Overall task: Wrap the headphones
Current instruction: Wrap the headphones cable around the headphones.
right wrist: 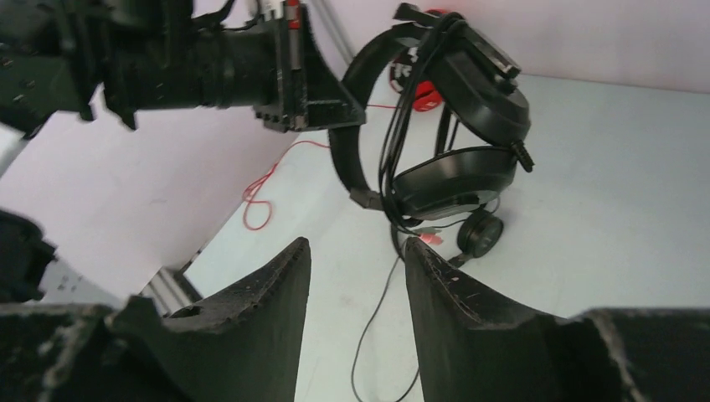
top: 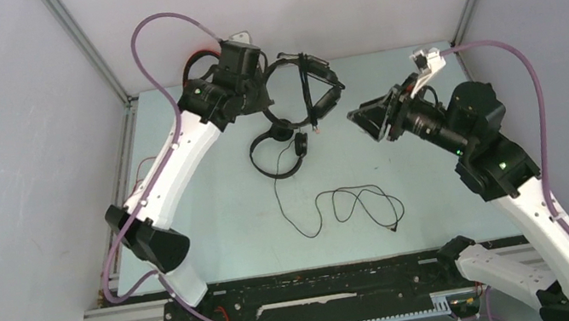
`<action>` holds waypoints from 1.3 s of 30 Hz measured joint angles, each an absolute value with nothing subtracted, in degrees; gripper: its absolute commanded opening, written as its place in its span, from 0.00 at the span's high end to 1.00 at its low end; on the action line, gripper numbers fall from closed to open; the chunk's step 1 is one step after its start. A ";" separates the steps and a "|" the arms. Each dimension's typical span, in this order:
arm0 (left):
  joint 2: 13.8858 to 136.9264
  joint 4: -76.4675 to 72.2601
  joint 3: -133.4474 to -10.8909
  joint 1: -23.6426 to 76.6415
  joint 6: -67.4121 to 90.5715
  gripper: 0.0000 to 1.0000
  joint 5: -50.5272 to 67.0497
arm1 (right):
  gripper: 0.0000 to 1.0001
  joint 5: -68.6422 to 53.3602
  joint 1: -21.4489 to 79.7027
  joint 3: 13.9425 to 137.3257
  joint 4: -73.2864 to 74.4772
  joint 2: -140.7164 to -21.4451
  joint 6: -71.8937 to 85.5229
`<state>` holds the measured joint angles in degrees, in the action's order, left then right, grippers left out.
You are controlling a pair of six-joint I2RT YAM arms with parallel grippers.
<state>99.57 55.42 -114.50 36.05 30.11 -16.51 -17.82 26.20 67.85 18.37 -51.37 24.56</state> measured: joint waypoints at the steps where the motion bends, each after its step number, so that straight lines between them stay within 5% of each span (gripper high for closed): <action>1: 100.16 54.89 -114.54 36.14 29.98 1.00 -16.60 | 0.52 -17.47 25.67 68.16 18.15 -52.12 24.64; 21: 117.05 31.22 -114.76 36.67 29.74 1.00 -22.76 | 0.51 -20.88 13.98 68.20 12.97 -72.58 28.32; 32: 121.67 22.39 -115.26 36.69 27.92 1.00 -25.45 | 0.60 -23.66 13.21 73.73 9.21 -83.44 25.50; 39: 121.80 21.04 -115.35 36.69 27.94 1.00 -25.91 | 0.46 -24.03 12.95 75.68 12.78 -86.37 28.84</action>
<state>121.80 21.04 -115.35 36.69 27.94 -25.91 -24.03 12.95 75.68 12.78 -86.37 28.84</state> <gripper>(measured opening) 0.037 0.479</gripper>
